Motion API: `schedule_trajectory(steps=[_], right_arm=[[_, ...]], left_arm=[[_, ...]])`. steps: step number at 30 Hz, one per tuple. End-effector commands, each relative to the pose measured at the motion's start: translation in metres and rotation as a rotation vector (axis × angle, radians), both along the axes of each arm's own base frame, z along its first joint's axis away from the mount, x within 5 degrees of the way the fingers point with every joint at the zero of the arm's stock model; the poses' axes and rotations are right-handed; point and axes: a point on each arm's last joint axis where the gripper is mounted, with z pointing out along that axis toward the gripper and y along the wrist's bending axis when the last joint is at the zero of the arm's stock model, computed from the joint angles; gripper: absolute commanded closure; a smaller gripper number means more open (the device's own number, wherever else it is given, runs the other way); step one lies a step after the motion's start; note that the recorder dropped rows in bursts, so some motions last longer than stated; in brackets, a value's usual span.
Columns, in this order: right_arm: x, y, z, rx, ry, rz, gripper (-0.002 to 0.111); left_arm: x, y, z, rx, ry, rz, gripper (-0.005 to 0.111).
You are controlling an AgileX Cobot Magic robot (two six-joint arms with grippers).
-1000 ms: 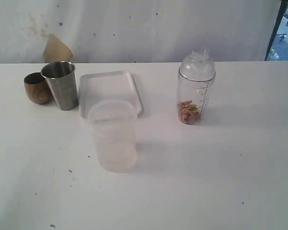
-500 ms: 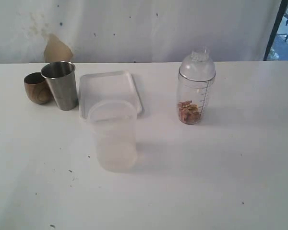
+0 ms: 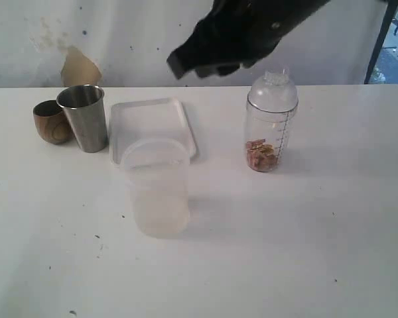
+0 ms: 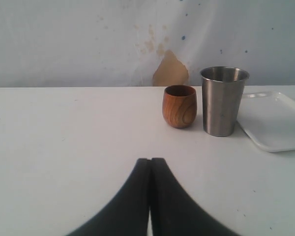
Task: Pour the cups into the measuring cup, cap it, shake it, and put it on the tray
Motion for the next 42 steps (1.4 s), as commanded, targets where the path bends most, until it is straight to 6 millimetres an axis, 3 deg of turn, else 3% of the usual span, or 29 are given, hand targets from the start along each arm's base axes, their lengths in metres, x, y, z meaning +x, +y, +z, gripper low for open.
schedule_trajectory(steps=[1,4,10,18,23,25,27,30,42], right_arm=[[0.029,0.029,-0.029,-0.094,0.130,-0.018,0.069],[0.050,0.047,-0.060,-0.192,0.269,-0.033,0.058],[0.076,0.069,-0.090,-0.204,0.335,-0.069,0.058],[0.085,0.078,-0.114,-0.226,0.398,-0.090,0.058],[0.089,0.083,-0.141,-0.259,0.460,-0.096,0.060],[0.089,0.087,-0.149,-0.243,0.489,-0.092,0.070],[0.089,0.088,-0.148,-0.229,0.491,-0.079,0.089],[0.088,0.092,-0.146,-0.207,0.497,-0.036,0.108],[0.068,0.128,-0.118,-0.083,0.456,0.086,0.108]], left_arm=[[0.000,0.000,-0.001,0.003,-0.002,-0.004,0.107],[0.000,0.000,-0.001,0.003,-0.002,-0.004,0.107],[0.000,0.000,-0.001,0.003,-0.002,-0.004,0.107],[0.000,0.000,-0.001,0.003,-0.002,-0.004,0.107],[0.000,0.000,-0.001,0.003,-0.002,-0.004,0.107],[0.000,0.000,-0.001,0.003,-0.002,-0.004,0.107],[0.000,0.000,-0.001,0.003,-0.002,-0.004,0.107],[0.000,0.000,-0.001,0.003,-0.002,-0.004,0.107],[0.000,0.000,-0.001,0.003,-0.002,-0.004,0.107]])
